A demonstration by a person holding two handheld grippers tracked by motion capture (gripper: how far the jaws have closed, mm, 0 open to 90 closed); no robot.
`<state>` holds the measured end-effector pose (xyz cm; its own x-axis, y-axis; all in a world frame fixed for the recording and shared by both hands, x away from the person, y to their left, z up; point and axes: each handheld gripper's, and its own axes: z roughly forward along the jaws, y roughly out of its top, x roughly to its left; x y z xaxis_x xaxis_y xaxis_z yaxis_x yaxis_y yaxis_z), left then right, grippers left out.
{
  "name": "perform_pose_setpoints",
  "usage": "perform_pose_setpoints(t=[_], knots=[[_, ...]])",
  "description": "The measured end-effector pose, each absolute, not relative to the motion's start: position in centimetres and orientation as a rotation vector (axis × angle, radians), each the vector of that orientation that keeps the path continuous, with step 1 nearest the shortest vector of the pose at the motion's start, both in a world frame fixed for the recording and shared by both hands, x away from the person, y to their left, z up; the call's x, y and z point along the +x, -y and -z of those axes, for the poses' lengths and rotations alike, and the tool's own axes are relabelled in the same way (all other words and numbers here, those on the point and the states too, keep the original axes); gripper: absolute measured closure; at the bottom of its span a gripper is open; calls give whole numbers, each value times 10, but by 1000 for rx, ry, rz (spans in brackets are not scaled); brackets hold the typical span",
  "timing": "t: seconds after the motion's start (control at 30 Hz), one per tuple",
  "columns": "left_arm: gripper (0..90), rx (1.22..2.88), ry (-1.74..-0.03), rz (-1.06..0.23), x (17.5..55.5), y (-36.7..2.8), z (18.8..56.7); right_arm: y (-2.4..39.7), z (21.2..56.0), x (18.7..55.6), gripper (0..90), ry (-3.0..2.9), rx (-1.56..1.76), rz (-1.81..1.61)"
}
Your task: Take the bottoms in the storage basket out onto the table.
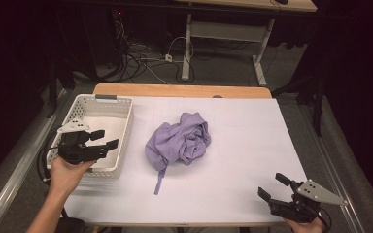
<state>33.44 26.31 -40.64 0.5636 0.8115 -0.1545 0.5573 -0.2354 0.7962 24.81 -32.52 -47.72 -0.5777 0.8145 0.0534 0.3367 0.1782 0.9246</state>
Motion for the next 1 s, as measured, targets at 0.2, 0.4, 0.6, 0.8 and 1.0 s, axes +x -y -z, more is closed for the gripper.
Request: perform_pose_setpoints(t=[0.2, 0.4, 0.6, 0.8, 1.0], knots=[[339, 1885, -1119, -378, 326, -275, 409, 325, 477, 249, 174, -2007, 1077, -1389], [340, 1857, -1129, -388, 320, -285, 414, 324, 477, 249, 173, -2005, 1078, -1388], [340, 1829, -1141, -397, 313, -295, 417, 324, 477, 249, 174, -2003, 1079, -1384], [340, 1816, -1149, -407, 307, -300, 424, 324, 477, 249, 173, -1999, 1082, -1382], [340, 1792, -1148, -403, 300, -305, 431, 325, 477, 249, 173, -1998, 1084, -1381]])
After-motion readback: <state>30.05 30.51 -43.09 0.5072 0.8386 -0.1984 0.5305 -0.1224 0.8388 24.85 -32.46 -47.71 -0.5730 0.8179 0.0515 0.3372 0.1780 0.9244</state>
